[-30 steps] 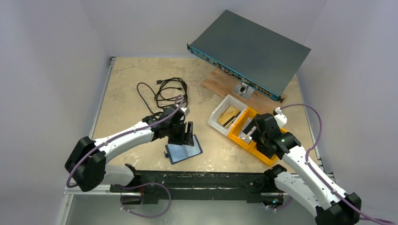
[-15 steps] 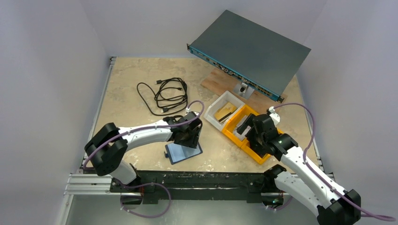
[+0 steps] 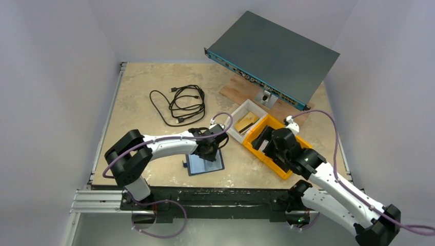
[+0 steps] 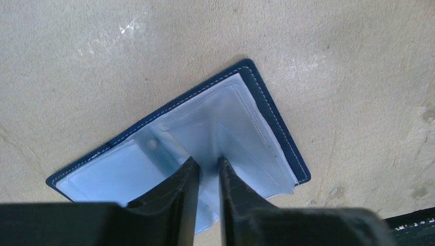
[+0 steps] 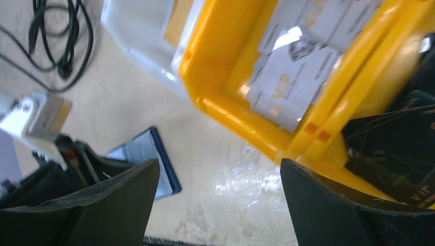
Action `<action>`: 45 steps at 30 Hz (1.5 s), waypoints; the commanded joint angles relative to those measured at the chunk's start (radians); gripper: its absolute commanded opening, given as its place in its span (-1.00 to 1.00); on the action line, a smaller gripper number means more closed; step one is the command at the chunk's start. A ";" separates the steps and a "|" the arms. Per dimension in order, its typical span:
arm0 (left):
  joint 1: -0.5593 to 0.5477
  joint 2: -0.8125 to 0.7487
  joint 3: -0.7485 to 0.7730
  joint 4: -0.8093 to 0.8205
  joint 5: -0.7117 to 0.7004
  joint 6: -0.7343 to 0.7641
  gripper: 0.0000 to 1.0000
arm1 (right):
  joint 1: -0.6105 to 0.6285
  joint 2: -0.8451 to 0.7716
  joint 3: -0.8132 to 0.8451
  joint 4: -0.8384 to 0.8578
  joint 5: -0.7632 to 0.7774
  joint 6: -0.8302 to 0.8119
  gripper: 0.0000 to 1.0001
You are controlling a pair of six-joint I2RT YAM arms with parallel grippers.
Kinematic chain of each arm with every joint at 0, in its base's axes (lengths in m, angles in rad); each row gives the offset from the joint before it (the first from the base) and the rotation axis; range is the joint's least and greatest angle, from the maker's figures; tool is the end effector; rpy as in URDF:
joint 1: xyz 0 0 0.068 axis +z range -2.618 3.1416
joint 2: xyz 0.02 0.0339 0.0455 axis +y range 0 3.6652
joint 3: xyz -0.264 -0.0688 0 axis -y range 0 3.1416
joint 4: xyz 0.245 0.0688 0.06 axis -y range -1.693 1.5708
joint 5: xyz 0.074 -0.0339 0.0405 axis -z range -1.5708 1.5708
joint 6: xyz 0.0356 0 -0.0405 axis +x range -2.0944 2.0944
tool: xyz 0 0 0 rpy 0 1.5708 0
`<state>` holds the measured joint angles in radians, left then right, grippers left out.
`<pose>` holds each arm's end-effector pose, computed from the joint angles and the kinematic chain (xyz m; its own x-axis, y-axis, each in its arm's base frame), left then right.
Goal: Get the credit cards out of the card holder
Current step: Remove the credit card from the card holder.
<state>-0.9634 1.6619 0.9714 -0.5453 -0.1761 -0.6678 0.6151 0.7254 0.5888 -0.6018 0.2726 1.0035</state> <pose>0.1803 -0.2485 0.1636 -0.9035 0.2317 -0.3606 0.2752 0.9586 -0.0737 0.1308 0.0807 0.2418 -0.6269 0.5515 -0.5502 0.2524 0.8120 0.5263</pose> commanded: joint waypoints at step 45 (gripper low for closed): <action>0.242 -0.290 -0.346 0.469 0.534 -0.055 -0.73 | 0.330 0.854 0.204 0.585 -0.222 -0.039 -0.56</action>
<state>-0.7284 1.4059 0.6262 -0.1272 0.3325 -0.7067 0.9424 1.5764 0.7582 -0.0605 0.0834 0.9859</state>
